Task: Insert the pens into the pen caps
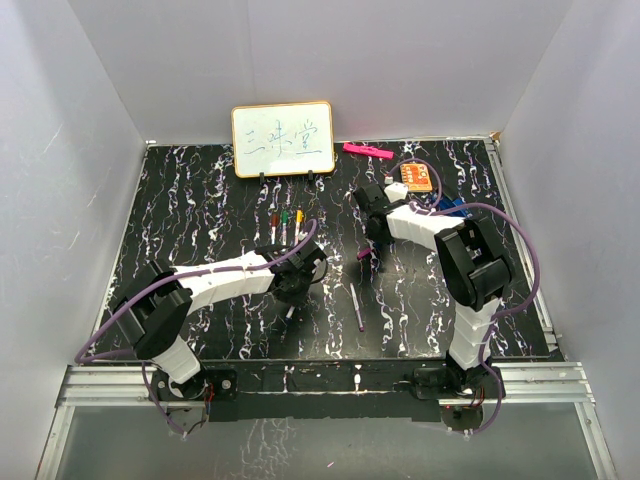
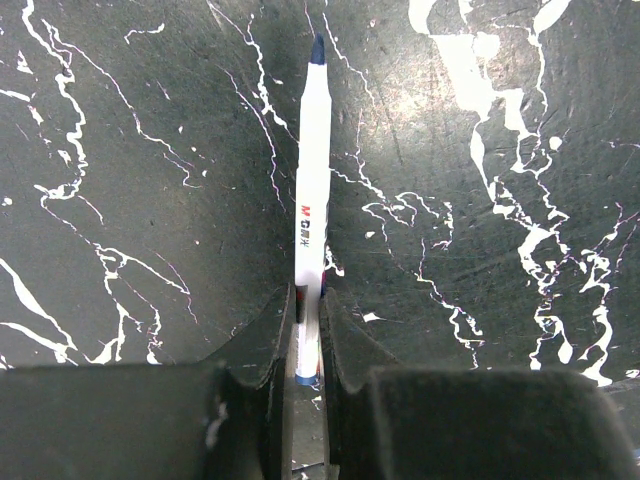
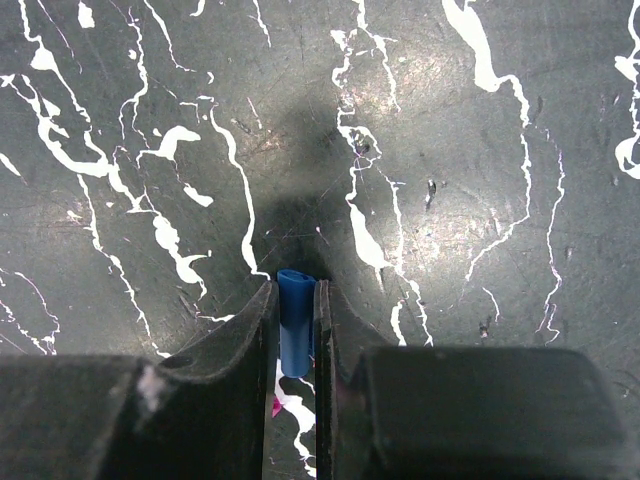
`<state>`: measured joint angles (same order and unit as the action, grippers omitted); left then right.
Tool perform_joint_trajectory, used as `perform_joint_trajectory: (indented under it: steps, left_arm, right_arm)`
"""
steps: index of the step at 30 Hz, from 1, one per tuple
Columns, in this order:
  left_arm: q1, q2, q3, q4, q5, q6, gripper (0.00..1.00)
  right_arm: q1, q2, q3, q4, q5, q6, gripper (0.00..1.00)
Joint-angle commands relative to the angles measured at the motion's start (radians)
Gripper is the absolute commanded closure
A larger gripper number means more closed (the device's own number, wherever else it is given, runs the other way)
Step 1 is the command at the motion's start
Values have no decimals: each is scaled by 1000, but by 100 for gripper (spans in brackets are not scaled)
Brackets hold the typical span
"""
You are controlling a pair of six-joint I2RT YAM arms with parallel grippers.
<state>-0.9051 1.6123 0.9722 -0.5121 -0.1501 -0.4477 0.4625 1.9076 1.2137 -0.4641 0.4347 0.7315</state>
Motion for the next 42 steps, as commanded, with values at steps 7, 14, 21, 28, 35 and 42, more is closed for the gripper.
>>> perform_joint_trajectory:
  steps: [7,14,21,28,35,42]
  left_arm:
    - [6,-4,7,-12,-15,1,100]
    - [6,-17,22,0,-13,9,100]
    - [6,-45,16,72,-7,12,100]
    - [6,-125,-32,281,113,30,100]
    - [5,-238,-152,587,258,4,100]
    - [1,-294,-248,892,378,-54,100]
  right_arm:
    - [-4,53,-102,-88,-81,-19,100]
    - [-4,-61,-86,-26,-97,-77,100]
    - [-4,-281,-76,48,-86,-171,100]
    - [-4,-507,-185,240,-203,-224,100]
    - [-4,-747,-431,589,-343,-223,100]
    - [-3,-864,-586,829,-432,-174,100]
